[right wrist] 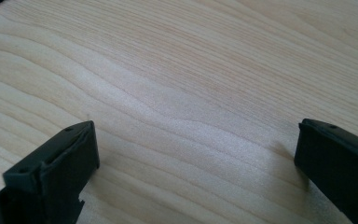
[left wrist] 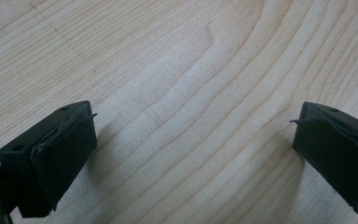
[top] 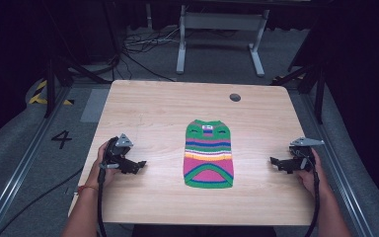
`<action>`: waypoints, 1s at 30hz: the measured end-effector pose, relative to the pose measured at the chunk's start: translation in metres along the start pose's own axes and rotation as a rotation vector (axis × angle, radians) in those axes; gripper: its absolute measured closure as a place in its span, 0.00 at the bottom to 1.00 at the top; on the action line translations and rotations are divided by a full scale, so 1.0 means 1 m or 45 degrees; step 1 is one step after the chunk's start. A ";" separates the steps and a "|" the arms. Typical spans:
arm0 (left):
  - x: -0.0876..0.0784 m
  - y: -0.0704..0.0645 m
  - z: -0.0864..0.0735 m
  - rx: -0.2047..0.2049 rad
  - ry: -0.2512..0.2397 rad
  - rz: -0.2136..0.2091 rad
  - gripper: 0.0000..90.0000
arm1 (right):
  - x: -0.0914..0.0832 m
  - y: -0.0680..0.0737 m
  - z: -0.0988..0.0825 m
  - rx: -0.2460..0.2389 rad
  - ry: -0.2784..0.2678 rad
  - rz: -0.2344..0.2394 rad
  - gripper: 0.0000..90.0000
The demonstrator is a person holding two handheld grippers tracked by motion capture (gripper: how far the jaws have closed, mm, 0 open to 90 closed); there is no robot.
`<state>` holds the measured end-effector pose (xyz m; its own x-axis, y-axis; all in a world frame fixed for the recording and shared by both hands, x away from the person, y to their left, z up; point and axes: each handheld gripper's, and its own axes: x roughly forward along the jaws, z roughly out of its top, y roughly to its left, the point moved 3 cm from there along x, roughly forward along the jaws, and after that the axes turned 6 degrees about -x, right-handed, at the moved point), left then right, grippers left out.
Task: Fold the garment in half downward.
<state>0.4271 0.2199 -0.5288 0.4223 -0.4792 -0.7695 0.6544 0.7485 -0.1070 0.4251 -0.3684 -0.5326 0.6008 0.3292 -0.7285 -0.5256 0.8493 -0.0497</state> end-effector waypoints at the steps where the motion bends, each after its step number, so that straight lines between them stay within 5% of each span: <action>1: 0.000 0.000 0.000 0.000 0.000 0.000 0.00 | 0.000 0.000 0.000 0.000 0.000 0.000 0.00; 30: 0.000 0.001 0.001 0.012 0.001 -0.002 0.00 | 0.000 0.001 0.001 -0.037 0.007 0.033 0.01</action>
<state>0.4283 0.2206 -0.5287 0.4208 -0.4798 -0.7699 0.6608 0.7435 -0.1022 0.4249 -0.3668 -0.5317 0.5832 0.3484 -0.7338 -0.5583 0.8281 -0.0505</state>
